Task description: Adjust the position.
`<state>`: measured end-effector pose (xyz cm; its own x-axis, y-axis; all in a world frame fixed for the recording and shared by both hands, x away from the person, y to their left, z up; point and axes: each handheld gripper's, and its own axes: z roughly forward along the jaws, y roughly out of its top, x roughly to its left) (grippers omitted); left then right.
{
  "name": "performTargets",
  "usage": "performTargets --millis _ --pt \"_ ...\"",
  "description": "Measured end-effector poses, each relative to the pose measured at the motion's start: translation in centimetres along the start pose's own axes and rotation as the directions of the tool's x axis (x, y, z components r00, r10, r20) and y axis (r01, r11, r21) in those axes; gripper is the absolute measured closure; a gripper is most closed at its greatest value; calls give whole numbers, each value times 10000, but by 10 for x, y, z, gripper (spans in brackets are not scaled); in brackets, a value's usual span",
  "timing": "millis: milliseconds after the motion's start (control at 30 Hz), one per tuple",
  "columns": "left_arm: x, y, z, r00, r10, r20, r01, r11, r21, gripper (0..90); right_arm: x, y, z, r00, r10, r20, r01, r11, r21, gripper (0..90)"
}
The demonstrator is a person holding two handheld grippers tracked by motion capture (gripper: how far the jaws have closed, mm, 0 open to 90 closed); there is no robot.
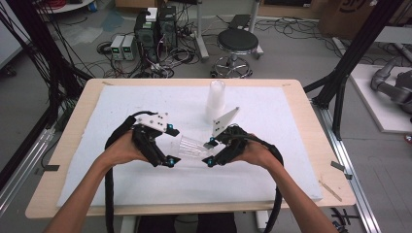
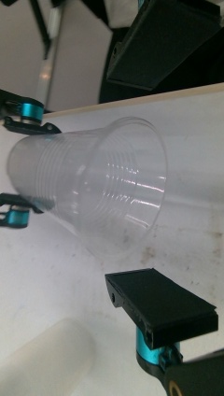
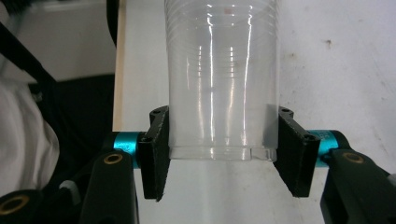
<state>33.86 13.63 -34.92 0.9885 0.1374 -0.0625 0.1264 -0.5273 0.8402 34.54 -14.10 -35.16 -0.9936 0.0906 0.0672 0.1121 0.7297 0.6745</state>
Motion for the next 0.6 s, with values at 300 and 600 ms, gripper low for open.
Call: performTargets --millis 300,600 --pt "-4 -24 -9 9967 -755 -281 655 9628 -2623 53 0 -24 -7 9995 297 -70 -306 9751 -2198 440" --pt "-8 -35 -2 9951 -950 -288 786 9316 -3548 53 -2 -40 -11 9994 330 -108 -345 9073 -4190 440"
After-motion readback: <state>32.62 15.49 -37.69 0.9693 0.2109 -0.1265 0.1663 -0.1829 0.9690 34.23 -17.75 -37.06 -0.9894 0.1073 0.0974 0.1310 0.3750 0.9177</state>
